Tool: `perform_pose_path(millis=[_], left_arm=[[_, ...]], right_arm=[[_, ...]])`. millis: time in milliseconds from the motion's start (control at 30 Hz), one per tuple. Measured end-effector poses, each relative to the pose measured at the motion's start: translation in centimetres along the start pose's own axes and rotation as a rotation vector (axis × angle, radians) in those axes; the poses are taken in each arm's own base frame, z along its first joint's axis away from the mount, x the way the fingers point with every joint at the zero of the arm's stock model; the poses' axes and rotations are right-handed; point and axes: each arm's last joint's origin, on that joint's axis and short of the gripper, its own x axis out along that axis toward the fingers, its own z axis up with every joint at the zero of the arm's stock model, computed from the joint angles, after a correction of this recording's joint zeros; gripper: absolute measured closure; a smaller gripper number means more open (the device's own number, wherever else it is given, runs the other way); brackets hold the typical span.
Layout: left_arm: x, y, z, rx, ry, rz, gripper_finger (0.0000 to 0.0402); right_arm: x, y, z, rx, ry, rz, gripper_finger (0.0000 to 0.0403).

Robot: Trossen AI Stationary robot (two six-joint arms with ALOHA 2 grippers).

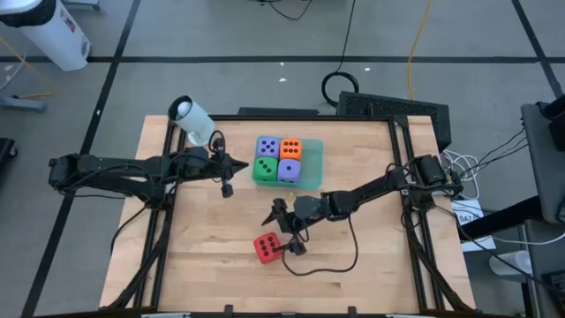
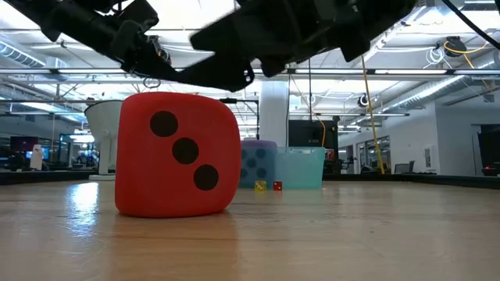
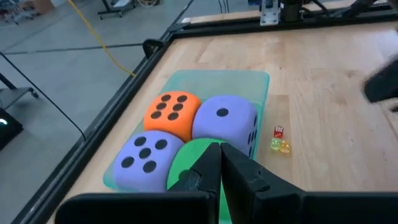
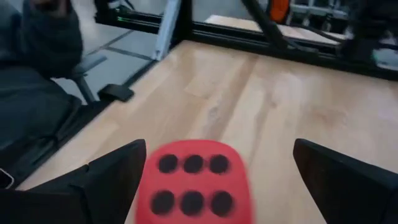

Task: Pick & Place Dice
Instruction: Put the large red dice into the blue bin

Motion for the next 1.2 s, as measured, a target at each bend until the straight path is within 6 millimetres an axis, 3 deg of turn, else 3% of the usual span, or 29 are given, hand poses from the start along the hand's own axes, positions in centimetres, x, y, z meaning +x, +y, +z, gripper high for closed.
perform_pose_path(millis=[167, 733, 1200], left_arm=[[0.0, 0.0, -0.2, -0.003, 0.023, -0.004, 0.0378], [0.0, 0.0, -0.3, 0.001, 0.027, -0.005, 0.0378], [0.0, -0.1, -0.5, -0.013, 0.045, -0.007, 0.0378]], right_arm=[[1.4, 0.4, -2.2, -0.006, 0.052, 0.014, 0.0003], [1.3, -0.3, -3.1, 0.108, 0.123, 0.005, 0.0003], [1.3, -0.4, -2.7, 0.072, 0.077, 0.004, 0.0009]])
